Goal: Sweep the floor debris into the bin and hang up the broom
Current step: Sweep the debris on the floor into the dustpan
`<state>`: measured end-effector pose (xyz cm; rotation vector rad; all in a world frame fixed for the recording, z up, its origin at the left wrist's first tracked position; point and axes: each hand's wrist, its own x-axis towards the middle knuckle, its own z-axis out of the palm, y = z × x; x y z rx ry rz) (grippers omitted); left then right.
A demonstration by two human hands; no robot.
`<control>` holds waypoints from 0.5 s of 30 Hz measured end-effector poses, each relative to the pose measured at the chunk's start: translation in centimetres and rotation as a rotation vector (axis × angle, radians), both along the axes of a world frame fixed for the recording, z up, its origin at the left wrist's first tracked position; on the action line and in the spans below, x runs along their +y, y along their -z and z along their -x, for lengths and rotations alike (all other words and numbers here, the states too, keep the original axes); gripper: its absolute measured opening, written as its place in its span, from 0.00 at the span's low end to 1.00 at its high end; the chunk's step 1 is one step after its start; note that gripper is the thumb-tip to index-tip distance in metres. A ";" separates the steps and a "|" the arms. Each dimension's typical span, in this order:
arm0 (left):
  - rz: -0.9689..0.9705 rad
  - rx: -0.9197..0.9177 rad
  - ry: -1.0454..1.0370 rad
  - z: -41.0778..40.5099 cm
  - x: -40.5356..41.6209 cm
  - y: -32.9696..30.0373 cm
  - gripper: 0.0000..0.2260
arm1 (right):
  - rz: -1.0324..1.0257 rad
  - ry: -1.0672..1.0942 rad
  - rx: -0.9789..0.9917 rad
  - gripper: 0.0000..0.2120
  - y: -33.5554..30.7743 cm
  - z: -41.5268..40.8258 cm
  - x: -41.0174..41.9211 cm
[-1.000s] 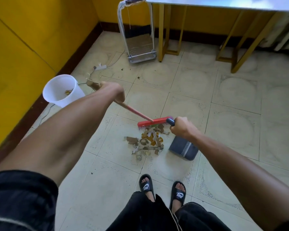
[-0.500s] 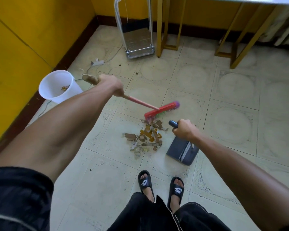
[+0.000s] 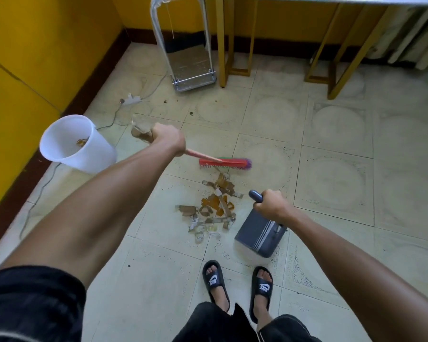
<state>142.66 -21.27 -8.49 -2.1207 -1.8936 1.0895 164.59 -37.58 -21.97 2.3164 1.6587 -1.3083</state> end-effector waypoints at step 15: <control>0.307 -0.237 -0.164 -0.7 -6.5 15.7 0.13 | -0.020 0.148 0.238 0.09 2.6 -1.2 2.6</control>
